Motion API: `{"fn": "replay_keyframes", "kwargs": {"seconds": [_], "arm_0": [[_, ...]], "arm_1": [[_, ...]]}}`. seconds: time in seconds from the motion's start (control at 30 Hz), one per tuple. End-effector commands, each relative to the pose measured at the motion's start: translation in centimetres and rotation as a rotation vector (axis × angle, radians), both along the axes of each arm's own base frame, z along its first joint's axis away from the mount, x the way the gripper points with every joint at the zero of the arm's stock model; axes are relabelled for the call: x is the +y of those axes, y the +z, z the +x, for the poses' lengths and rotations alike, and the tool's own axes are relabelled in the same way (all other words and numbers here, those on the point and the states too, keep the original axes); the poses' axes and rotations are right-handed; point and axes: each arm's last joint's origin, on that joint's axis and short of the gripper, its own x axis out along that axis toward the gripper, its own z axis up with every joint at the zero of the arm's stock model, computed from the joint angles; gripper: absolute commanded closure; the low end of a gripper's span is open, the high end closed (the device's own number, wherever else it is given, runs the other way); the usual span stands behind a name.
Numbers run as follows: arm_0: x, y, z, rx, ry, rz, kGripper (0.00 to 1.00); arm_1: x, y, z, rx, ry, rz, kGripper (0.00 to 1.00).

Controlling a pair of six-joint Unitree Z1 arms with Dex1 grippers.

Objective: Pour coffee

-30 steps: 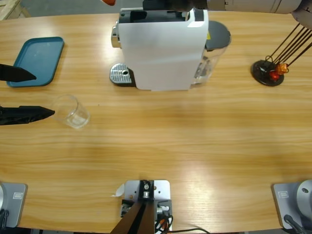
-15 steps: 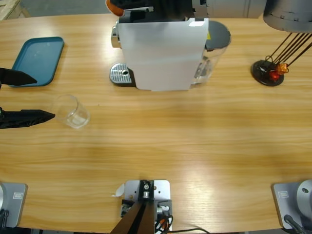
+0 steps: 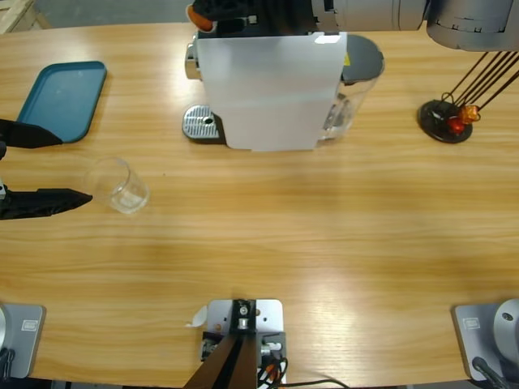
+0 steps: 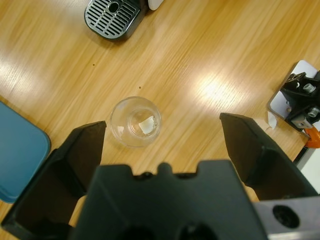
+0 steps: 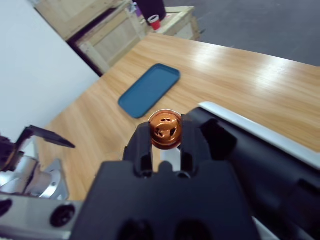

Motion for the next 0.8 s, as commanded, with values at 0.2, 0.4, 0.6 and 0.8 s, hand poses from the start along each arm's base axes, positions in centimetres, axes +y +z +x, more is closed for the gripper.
{"fn": "replay_keyframes", "kwargs": {"seconds": [0.2, 0.4, 0.6, 0.8], "arm_0": [[0.3, -0.7, -0.6, 0.011, 0.006, 0.003, 0.009], [0.3, -0.9, -0.6, 0.012, 0.006, 0.004, 0.009], [0.4, -1.0, -0.6, 0.015, 0.006, 0.007, 0.009], [0.4, -1.1, -0.7, 0.017, 0.006, 0.008, 0.009]], "arm_1": [[-0.2, -1.4, 1.1, 0.022, -0.066, -0.094, 1.000], [0.2, -2.1, 1.5, 0.044, -0.064, -0.105, 1.000], [0.5, -2.1, 1.8, 0.052, -0.068, -0.098, 1.000], [0.5, -2.2, 1.8, 0.057, -0.070, -0.096, 1.000]]}}
